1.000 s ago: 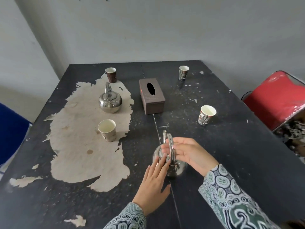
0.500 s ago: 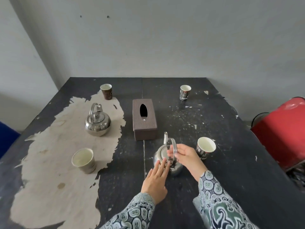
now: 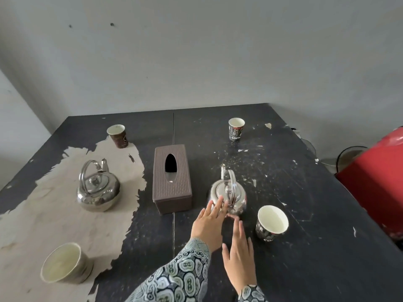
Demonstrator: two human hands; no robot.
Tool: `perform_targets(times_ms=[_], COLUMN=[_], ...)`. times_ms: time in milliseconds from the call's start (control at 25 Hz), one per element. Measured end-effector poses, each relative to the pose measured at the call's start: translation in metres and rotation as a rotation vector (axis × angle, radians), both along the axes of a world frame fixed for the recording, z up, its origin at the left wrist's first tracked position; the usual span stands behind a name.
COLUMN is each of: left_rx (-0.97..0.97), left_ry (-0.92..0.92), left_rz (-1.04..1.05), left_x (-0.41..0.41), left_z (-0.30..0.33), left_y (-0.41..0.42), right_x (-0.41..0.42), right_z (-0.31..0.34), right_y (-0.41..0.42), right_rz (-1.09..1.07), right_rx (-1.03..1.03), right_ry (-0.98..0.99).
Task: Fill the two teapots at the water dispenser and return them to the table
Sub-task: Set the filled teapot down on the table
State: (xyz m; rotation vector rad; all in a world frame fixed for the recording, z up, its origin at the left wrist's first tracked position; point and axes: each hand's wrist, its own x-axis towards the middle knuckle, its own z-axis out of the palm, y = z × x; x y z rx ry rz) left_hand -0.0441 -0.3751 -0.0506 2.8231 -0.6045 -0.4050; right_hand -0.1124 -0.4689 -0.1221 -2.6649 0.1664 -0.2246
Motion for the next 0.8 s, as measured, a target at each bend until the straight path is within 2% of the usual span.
perform_targets(times_ms=[120, 440, 640, 800], left_rx=[-0.006, -0.062, -0.068, -0.073], left_ry=[-0.025, -0.109, -0.059, -0.033], left_rz=[0.016, 0.017, -0.011, -0.049], left_x=[0.028, 0.081, 0.113, 0.128], left_z=[-0.003, -0.021, -0.021, -0.018], left_y=[-0.015, -0.035, -0.052, -0.066], right_x=[0.018, 0.065, 0.075, 0.079], right_z=[-0.007, -0.002, -0.013, -0.012], right_y=[0.003, 0.003, 0.003, 0.0], right_rz=[0.013, -0.117, -0.217, -0.199], right_rx=[-0.078, -0.152, -0.129, -0.241], right_ry=[0.026, 0.077, -0.092, -0.108])
